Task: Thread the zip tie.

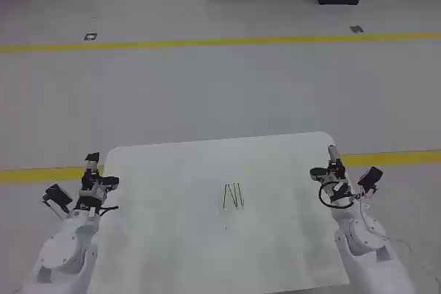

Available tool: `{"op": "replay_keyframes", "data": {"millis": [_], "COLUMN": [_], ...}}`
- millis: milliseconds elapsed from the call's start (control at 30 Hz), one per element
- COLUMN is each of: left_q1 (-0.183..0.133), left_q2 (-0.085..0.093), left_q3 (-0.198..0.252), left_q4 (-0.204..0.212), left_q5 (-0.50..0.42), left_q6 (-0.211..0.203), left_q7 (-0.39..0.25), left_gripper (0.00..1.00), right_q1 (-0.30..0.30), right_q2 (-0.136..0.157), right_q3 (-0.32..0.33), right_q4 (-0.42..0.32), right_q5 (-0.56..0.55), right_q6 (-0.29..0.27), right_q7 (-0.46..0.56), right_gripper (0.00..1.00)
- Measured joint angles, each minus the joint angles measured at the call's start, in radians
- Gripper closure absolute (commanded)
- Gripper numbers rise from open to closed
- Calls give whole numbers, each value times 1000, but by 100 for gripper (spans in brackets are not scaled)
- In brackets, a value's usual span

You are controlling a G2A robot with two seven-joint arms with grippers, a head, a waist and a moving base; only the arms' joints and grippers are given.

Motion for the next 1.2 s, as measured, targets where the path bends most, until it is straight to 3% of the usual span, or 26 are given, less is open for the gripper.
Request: {"op": "replay_keyframes", "data": {"millis": [33, 67, 100, 133, 167, 200, 233, 333, 400, 467, 567, 633, 867, 933, 967, 1067, 1100, 1200], "left_q1": [0, 0, 0, 0, 0, 0, 0, -11, -26, -38, -55, -58, -57, -80, -102, -174, -199, -240], "left_q2": [0, 0, 0, 0, 0, 0, 0, 3, 3, 2, 5, 7, 6, 9, 8, 3, 0, -9], "left_q3": [0, 0, 0, 0, 0, 0, 0, 20, 63, 96, 145, 151, 150, 176, 209, 326, 363, 425], "left_q4": [0, 0, 0, 0, 0, 0, 0, -18, -31, -39, -60, -64, -63, -83, -94, -97, -91, -74], "left_q5": [0, 0, 0, 0, 0, 0, 0, 25, 129, 225, 371, 454, 414, 441, 477, 620, 651, 677], "left_q6": [0, 0, 0, 0, 0, 0, 0, -17, -31, -6, 63, 68, 65, 74, 97, 218, 275, 387], "left_q7": [0, 0, 0, 0, 0, 0, 0, -19, -40, -49, -90, -94, -92, -118, -153, -269, -297, -325], "left_gripper": [22, 22, 22, 22, 0, 22, 0, 0, 0, 0, 0, 0, 0, 0, 0, 0, 0, 0], "right_q1": [0, 0, 0, 0, 0, 0, 0, 0, 0, 0, 0, 0, 0, 0, 0, 0, 0, 0], "right_q2": [0, 0, 0, 0, 0, 0, 0, 0, 0, 0, 0, 0, 0, 0, 0, 0, 0, 0], "right_q3": [0, 0, 0, 0, 0, 0, 0, 0, 0, 0, 0, 0, 0, 0, 0, 0, 0, 0], "right_q4": [0, 0, 0, 0, 0, 0, 0, 0, 0, 0, 0, 0, 0, 0, 0, 0, 0, 0], "right_q5": [0, 0, 0, 0, 0, 0, 0, 0, 0, 0, 0, 0, 0, 0, 0, 0, 0, 0], "right_q6": [0, 0, 0, 0, 0, 0, 0, 0, 0, 0, 0, 0, 0, 0, 0, 0, 0, 0], "right_q7": [0, 0, 0, 0, 0, 0, 0, 0, 0, 0, 0, 0, 0, 0, 0, 0, 0, 0], "right_gripper": [0, 22, 22, 0, 0, 0, 0, 0, 0, 0, 0, 0, 0, 0, 0, 0, 0, 0]}}
